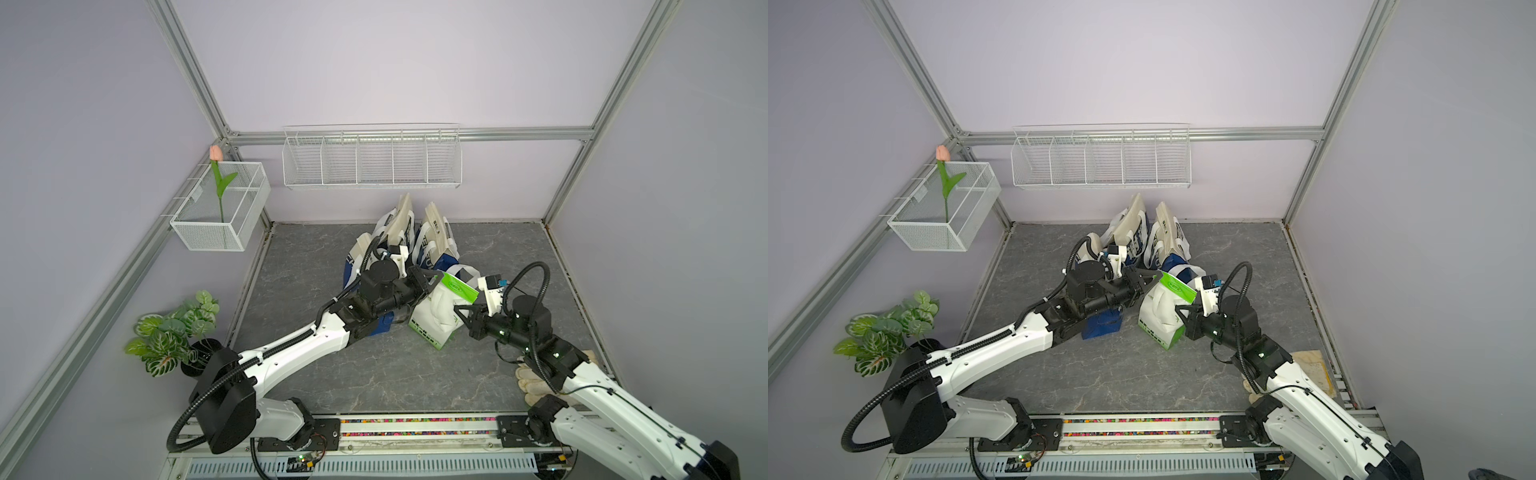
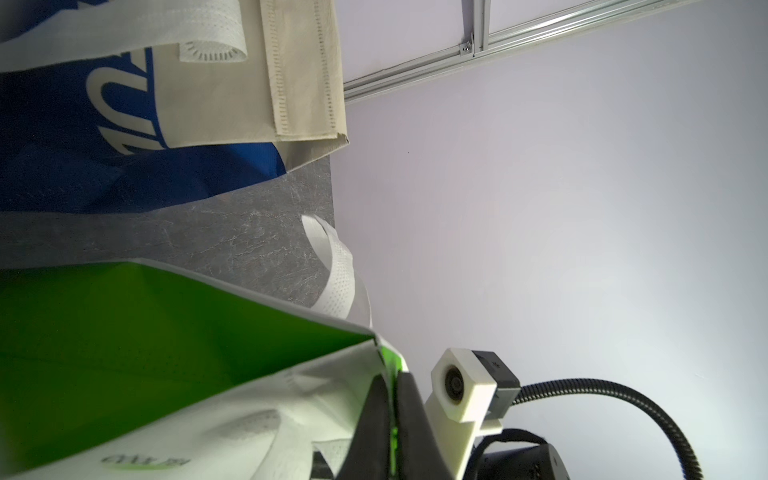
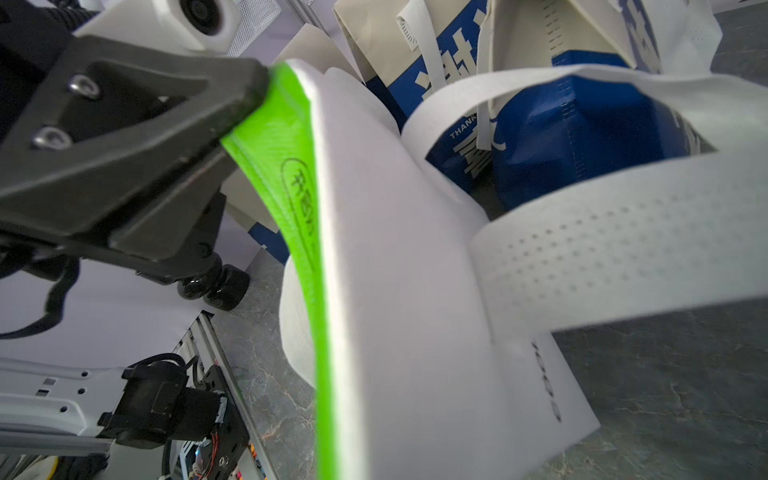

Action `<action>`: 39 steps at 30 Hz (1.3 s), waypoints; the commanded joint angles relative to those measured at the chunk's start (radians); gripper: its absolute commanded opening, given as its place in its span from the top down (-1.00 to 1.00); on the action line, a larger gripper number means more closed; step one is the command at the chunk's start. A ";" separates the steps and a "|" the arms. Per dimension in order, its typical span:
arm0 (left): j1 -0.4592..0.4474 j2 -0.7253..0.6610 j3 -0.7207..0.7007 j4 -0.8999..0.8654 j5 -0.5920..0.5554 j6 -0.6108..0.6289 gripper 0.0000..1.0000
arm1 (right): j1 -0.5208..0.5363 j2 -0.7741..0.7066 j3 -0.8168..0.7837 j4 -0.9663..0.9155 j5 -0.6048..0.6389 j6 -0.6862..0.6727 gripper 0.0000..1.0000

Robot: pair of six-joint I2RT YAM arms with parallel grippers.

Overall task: Open the takeout bag
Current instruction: Open the takeout bag at the center of the board.

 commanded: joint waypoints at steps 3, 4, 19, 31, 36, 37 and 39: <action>0.008 0.060 0.017 0.132 0.050 -0.025 0.70 | -0.001 -0.022 0.009 -0.013 -0.049 -0.016 0.86; 0.009 0.069 0.024 0.146 0.057 -0.026 0.68 | 0.000 -0.025 0.008 -0.015 -0.051 -0.017 0.86; -0.032 0.164 0.126 0.155 0.113 -0.033 0.93 | 0.000 -0.027 0.046 -0.069 -0.008 -0.025 0.86; -0.031 0.070 0.339 -0.236 0.055 0.030 1.00 | 0.031 -0.123 0.231 -0.660 0.428 -0.134 0.11; -0.033 0.073 0.346 -0.347 0.065 -0.030 1.00 | 0.139 -0.117 0.447 -0.872 0.571 -0.202 -0.27; -0.032 0.075 0.342 -0.345 0.071 -0.050 1.00 | 0.174 -0.089 0.505 -0.919 0.616 -0.214 -0.28; -0.034 0.072 0.349 -0.358 0.066 -0.068 1.00 | 0.239 -0.008 0.621 -1.017 0.681 -0.231 -0.37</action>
